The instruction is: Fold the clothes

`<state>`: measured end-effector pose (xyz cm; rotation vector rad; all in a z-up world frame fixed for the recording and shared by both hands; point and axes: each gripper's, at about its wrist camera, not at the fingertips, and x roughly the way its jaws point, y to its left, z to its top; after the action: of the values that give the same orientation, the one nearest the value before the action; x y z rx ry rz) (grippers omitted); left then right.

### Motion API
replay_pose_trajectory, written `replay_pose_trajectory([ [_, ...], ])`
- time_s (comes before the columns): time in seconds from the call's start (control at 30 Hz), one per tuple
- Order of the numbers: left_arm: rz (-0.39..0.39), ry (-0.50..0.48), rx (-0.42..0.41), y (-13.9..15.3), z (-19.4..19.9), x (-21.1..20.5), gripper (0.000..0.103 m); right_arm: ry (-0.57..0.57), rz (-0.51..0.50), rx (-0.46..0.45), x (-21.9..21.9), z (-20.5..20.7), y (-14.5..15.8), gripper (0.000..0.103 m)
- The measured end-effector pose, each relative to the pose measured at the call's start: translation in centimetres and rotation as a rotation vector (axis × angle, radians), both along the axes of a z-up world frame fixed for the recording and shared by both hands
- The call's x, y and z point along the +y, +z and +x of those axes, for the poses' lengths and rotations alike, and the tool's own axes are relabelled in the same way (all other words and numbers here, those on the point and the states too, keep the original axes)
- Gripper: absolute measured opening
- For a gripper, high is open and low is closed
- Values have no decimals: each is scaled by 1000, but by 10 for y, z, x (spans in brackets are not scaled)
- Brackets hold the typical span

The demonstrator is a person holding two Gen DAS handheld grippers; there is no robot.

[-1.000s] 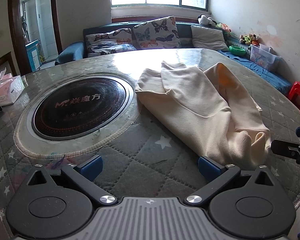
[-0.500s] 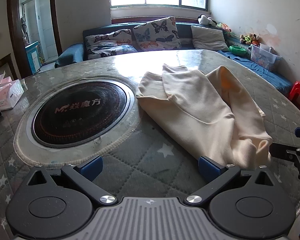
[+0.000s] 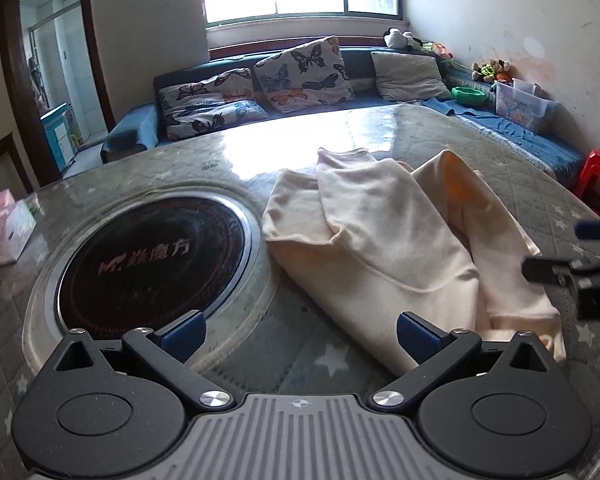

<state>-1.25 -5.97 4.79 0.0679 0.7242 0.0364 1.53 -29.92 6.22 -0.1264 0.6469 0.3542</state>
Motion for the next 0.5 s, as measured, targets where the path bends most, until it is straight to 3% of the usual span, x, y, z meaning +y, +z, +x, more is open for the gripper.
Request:
replay_pose_trajectory([
  [0.23,0,-17,16,1,28,-4,103,15,-27,4,6,53,5,83],
  [0.5,-10,-29,45,2,59,-6,103,43,-32,46,18,108,-3,64],
])
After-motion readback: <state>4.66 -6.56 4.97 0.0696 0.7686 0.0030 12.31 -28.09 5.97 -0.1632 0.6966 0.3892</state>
